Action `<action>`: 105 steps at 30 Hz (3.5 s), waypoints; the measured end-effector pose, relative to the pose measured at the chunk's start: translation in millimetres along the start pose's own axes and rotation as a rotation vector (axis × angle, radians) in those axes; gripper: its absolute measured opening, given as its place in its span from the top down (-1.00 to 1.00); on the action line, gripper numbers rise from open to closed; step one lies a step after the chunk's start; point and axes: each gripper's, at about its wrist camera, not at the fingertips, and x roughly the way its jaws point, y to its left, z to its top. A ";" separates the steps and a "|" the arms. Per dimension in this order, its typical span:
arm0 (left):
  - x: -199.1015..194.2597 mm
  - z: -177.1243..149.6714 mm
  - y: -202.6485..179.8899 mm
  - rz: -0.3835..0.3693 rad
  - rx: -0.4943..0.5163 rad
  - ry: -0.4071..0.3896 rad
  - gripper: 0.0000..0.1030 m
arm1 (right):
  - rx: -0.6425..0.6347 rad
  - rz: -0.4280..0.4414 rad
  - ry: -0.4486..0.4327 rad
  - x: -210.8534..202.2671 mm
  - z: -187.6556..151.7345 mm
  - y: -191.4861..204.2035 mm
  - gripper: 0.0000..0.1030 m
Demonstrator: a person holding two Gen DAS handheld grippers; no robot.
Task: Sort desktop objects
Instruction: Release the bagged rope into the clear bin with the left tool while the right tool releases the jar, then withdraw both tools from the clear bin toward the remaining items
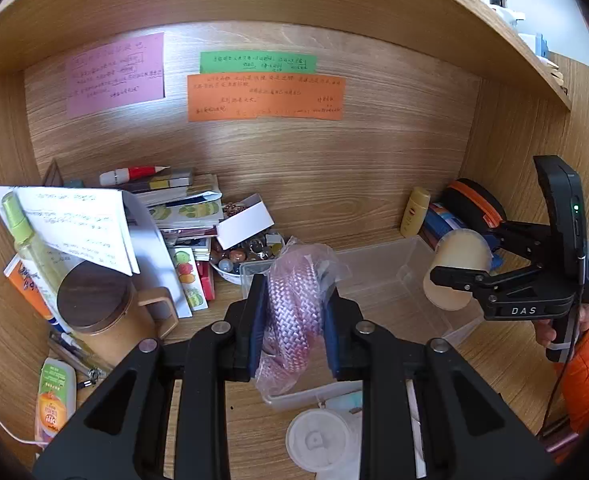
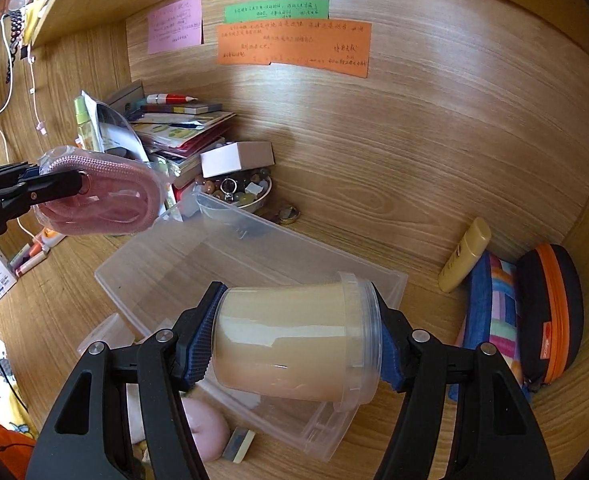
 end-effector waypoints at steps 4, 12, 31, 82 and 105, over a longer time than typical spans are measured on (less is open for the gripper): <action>11.3 6.0 -1.5 -0.016 0.011 0.008 0.58 | -0.009 -0.002 0.018 11.6 5.0 -2.7 -0.22; 49.4 2.1 -2.9 -0.065 0.020 0.086 0.64 | -0.003 0.015 0.075 41.2 5.7 -7.5 -0.22; 88.2 -15.5 -6.5 -0.040 0.060 0.174 0.26 | -0.049 0.039 0.224 92.9 -4.2 -2.8 -0.22; 37.2 -29.8 1.9 0.118 0.087 0.107 -0.83 | -0.061 -0.161 0.194 29.7 -1.0 12.3 -0.54; -0.1 -73.1 -14.5 0.114 0.051 0.127 -0.89 | 0.007 -0.218 0.071 -57.6 -69.4 24.2 -0.60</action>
